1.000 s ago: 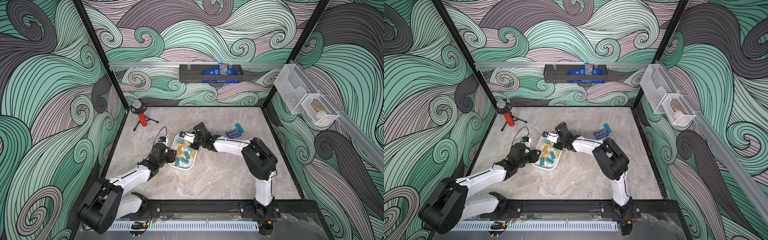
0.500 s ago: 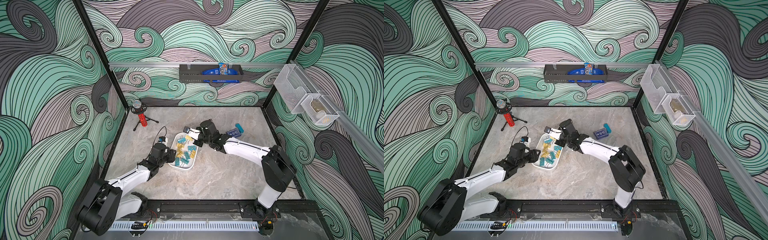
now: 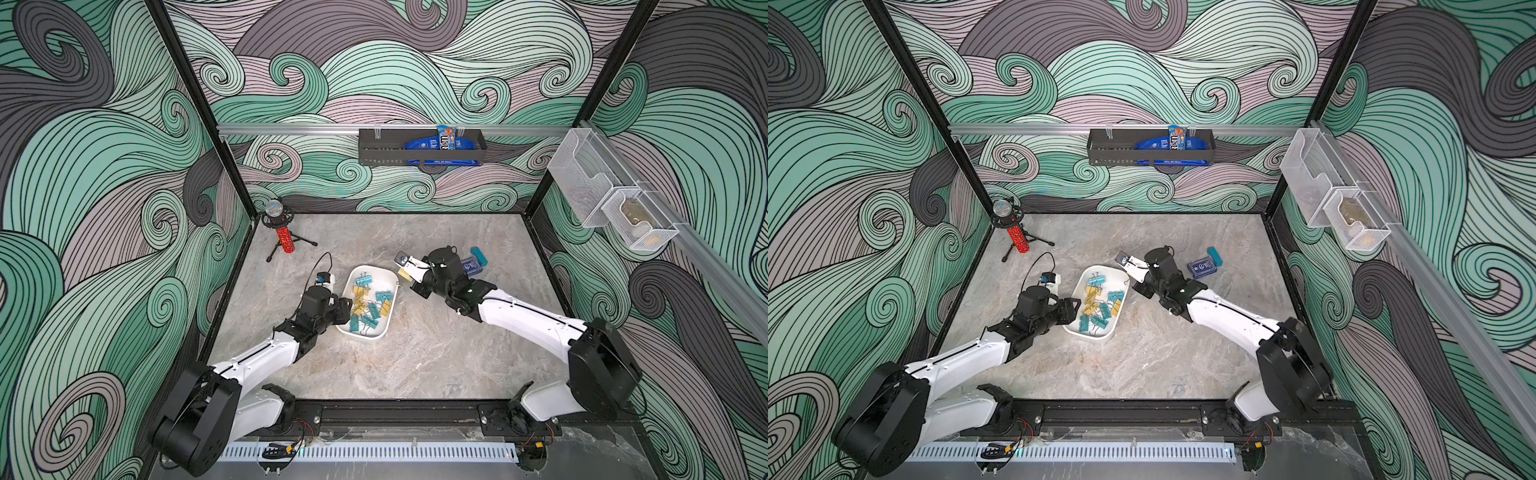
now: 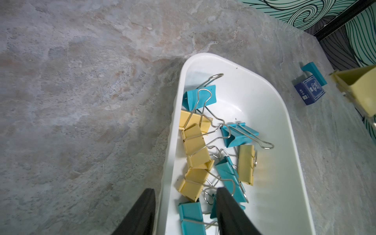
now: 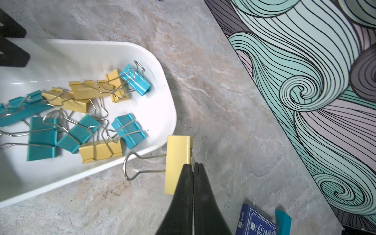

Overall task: Take out the binder clips from the storage box
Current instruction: Place the binder clip at the center of the board.

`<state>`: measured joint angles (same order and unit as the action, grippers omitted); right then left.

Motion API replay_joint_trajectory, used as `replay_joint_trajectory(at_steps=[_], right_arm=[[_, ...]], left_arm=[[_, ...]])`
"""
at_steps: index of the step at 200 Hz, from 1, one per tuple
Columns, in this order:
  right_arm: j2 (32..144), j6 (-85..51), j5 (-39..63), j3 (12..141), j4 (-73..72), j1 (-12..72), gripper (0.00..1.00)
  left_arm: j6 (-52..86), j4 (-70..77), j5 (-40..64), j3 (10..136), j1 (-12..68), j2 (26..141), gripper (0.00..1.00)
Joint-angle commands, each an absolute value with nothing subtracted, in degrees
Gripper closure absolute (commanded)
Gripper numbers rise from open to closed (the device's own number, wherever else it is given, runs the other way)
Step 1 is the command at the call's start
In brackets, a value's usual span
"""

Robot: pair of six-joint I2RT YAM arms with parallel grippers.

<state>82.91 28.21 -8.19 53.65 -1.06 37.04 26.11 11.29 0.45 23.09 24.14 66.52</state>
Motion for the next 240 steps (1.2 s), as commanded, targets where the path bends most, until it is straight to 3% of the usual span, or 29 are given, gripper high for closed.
replay_joint_trajectory(at_steps=[1,96,240], right_arm=[[79.69,26.46,-10.71,50.99,-1.85,34.94,1.00],[88.59,25.07,-12.24,48.61,-2.28,34.32,1.00],[92.80,23.73,-11.73,47.34,-5.87,36.75,1.00]], left_arm=[[25.66,12.12,0.26,22.44,24.38,65.04,0.48],[25.84,11.17,-0.14,21.62,24.37,64.33,0.48],[26.56,11.14,0.28,21.42,24.41,65.38,0.45]])
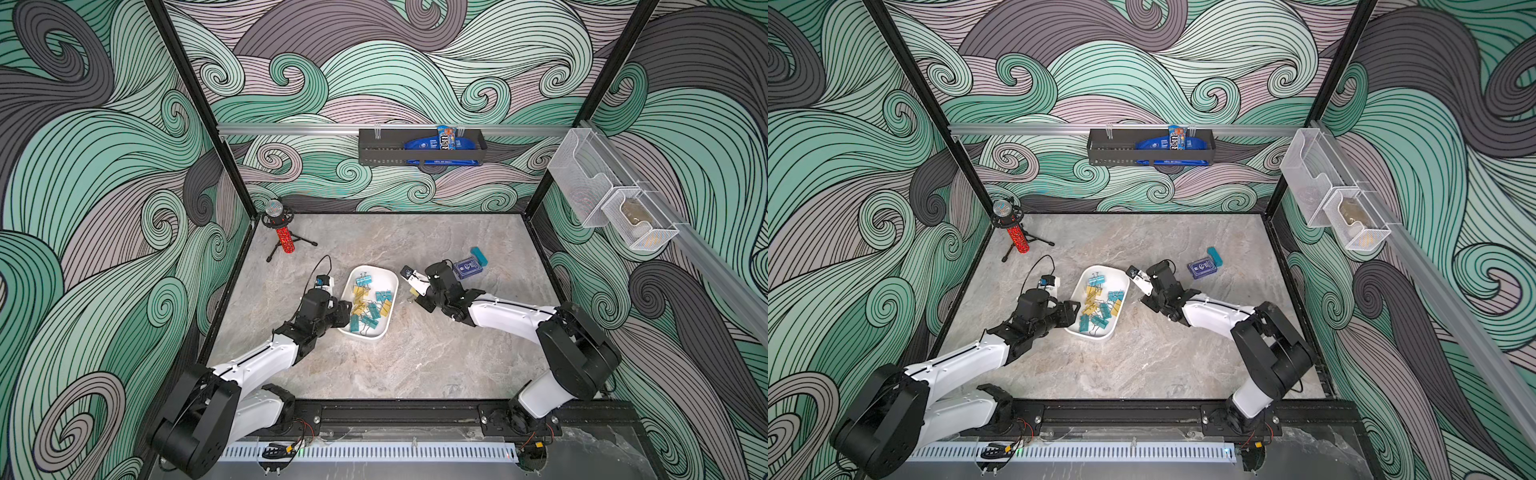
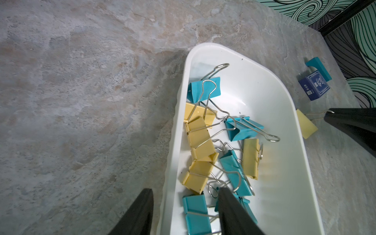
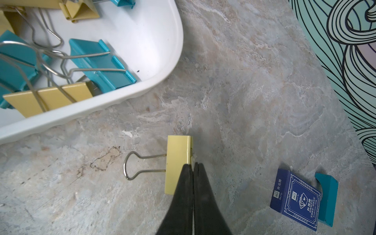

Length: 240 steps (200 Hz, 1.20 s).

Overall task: Take out the binder clips from the storage box
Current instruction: Place the binder clip at the center of the board.

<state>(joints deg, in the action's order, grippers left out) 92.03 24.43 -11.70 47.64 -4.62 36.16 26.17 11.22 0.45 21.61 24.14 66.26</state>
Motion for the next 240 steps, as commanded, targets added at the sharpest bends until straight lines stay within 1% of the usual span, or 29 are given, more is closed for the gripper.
replay_joint_trajectory(at_steps=[1,108,147,169,207,223,240], right_arm=[[92.81,23.73,-11.75,47.31,-5.83,36.75,1.00],[94.98,24.17,-11.41,47.20,-5.80,38.08,1.00],[95.17,24.35,-10.81,47.13,-5.71,38.30,0.95],[95.17,24.28,-10.70,47.11,-5.74,38.49,0.90],[94.37,24.08,-9.95,46.89,-5.73,38.88,0.76],[94.05,23.97,-9.92,46.85,-5.74,38.94,0.67],[93.26,23.87,-9.65,46.94,-5.76,39.11,0.61]], left_arm=[[26.55,11.15,0.27,21.39,24.42,65.39,0.45],[27.09,10.89,0.97,21.38,24.42,64.94,0.44],[27.12,10.73,1.13,21.62,24.36,65.34,0.44],[27.20,10.73,1.26,21.62,24.41,65.38,0.43],[27.18,10.24,1.23,21.89,24.35,64.96,0.42],[27.21,10.15,1.23,21.88,24.39,64.85,0.42],[27.19,9.92,1.27,21.97,24.41,64.70,0.42]])
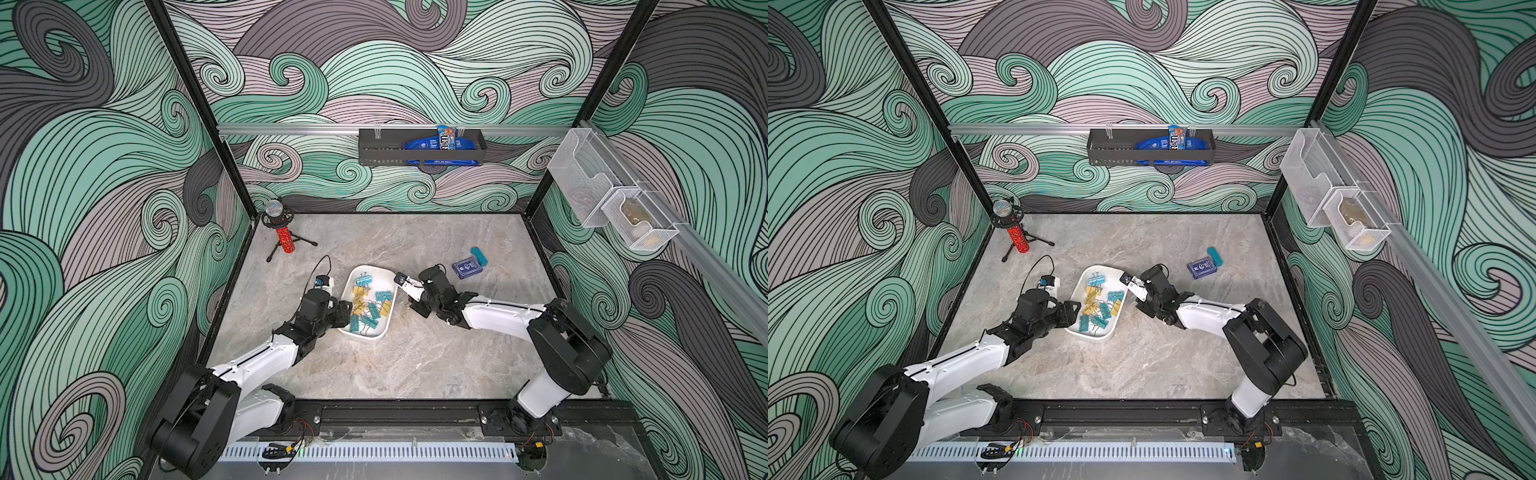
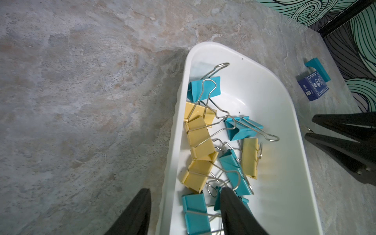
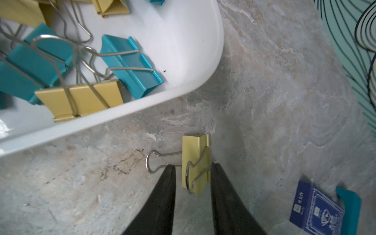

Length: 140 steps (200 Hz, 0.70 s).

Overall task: Take out the binder clips from the storage box
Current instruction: Place the binder clip at the center of the board.

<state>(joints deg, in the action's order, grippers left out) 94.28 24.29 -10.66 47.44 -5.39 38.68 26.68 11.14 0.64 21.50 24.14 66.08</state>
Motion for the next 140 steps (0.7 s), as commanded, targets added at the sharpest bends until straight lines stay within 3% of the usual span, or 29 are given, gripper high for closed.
replay_joint_trajectory(at_steps=[1,56,140], right_arm=[[93.17,23.84,-9.66,46.98,-5.78,39.11,0.60],[88.01,23.82,-9.86,46.76,-5.72,39.74,0.49],[81.40,23.98,-8.26,49.82,-4.32,41.05,0.44]], left_arm=[[27.18,9.88,1.30,21.97,24.38,64.74,0.42],[26.79,9.18,1.40,22.41,24.40,64.17,0.41],[26.50,8.26,1.06,22.53,24.39,63.68,0.40]])
